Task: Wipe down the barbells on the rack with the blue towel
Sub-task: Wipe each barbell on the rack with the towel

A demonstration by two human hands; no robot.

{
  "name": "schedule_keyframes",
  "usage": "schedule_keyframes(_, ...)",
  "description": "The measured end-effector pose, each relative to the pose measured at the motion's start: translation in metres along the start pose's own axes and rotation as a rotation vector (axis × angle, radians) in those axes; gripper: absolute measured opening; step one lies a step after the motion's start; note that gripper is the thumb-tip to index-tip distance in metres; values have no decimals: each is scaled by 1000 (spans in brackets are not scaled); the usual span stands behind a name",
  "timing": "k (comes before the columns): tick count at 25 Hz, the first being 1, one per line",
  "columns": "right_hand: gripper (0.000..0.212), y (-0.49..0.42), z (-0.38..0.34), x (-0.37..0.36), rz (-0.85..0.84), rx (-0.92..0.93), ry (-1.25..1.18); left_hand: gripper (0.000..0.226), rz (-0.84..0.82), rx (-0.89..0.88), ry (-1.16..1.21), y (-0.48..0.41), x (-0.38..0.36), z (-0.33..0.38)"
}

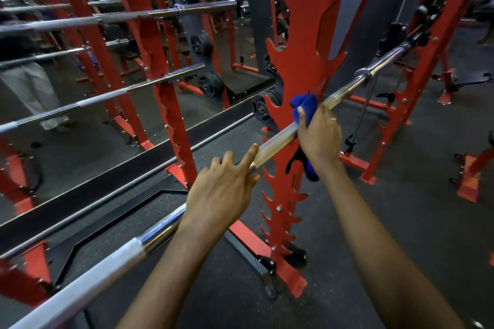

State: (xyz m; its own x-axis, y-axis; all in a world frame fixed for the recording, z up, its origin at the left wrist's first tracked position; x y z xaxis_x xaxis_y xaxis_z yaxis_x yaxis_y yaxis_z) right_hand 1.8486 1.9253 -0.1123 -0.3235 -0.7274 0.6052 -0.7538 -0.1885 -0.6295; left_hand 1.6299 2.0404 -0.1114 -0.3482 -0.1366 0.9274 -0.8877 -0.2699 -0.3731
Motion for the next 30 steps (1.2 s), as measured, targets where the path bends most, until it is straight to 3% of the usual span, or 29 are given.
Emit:
schedule_keyframes(4,42,-25,5,1,-132,-72,-77,69,-37,-11,-126,-9,-2,11)
schedule_keyframes(8,37,-35,39,12,-341,-176,-347,71,-78,5,-53,-33,-12,24)
schedule_keyframes(10,39,-43,64,18,-176,-310,-470,66,-77,43,-47,-50,-18,31)
schedule_keyframes(12,39,-48,73,13,-95,-319,-521,62,-95,63,-43,-69,-24,43)
schedule_keyframes(15,42,-54,72,-8,-267,-170,-537,61,-89,46,-73,-93,-32,64)
schedule_keyframes(17,29,-67,83,-12,-322,-117,-507,59,-44,28,-135,-101,-35,74)
schedule_keyframes(19,23,-83,100,-10,-253,-140,-493,57,-20,22,-179,-104,-38,77)
schedule_keyframes(22,38,-87,106,-15,-60,-91,-446,56,14,20,-163,-104,-39,76)
schedule_keyframes(26,44,-75,103,-20,-197,129,-471,57,31,23,-149,-104,-43,77)
schedule_keyframes(30,55,-101,124,-14,-27,-78,-639,69,-52,-25,-116,-110,-47,82)
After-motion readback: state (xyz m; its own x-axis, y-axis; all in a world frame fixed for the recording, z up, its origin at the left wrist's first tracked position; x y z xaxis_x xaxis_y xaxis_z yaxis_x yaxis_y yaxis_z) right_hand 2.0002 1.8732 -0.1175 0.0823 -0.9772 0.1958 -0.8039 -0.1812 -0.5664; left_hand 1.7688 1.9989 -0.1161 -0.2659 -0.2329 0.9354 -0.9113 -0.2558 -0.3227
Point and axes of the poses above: each hand's wrist, its own y-axis away from the middle knuckle, its own x-axis out of the back of the hand, z = x × y, the point moved 5 cm from there along -y, towards the middle knuckle, and after that the axes turned 3 degrees about x, right-handed, at the moved point
